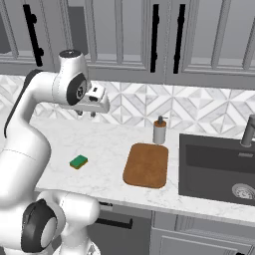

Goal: Pick up the sponge from the counter and clean the cutting board by briefly scrubbing or pressing down on the cutting board. Once finished, release the sponge.

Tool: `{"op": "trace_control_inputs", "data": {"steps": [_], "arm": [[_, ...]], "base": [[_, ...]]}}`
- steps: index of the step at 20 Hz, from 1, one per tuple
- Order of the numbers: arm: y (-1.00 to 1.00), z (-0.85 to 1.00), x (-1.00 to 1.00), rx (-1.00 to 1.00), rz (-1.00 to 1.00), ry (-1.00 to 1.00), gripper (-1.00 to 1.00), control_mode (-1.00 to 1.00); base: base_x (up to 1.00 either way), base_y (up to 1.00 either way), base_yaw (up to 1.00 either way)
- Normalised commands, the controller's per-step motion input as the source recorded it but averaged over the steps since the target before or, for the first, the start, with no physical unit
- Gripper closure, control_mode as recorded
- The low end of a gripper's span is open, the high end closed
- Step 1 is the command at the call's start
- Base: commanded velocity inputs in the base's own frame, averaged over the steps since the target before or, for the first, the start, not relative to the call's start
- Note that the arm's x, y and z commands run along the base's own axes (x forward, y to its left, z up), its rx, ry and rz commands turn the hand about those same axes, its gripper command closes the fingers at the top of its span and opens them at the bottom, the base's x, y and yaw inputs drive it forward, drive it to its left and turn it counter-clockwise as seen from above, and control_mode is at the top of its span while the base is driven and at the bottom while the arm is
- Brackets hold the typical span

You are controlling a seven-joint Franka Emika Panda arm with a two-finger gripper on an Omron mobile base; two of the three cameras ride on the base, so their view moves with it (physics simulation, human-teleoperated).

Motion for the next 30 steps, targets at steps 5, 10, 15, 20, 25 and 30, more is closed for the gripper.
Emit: {"op": "trace_control_inputs", "data": {"steps": [5, 10, 15, 20, 25, 30], "arm": [[0.20, -0.27, -0.12, 0.00, -0.02, 0.00, -1.00, -1.00], [0.50, -0.55, -0.18, 0.00, -0.10, -0.01, -1.00, -1.00], [0.46, -0.46, -0.01, 0.00, -0.12, -0.05, -1.00, -1.00], [0.18, -0.55, -0.02, 0.00, -0.12, -0.02, -1.00, -1.00], [0.09, -0.51, 0.00, 0.05, -0.12, 0.05, -1.00, -1.00], [0.05, -0.39, 0.01, 0.04, -0.01, 0.23, -1.00, -1.00]], "base": [[0.00, 0.00, 0.00], [0.00, 0.00, 0.00], [0.00, 0.00, 0.00], [0.00, 0.00, 0.00], [0.00, 0.00, 0.00], [0.00, 0.00, 0.00]]}}
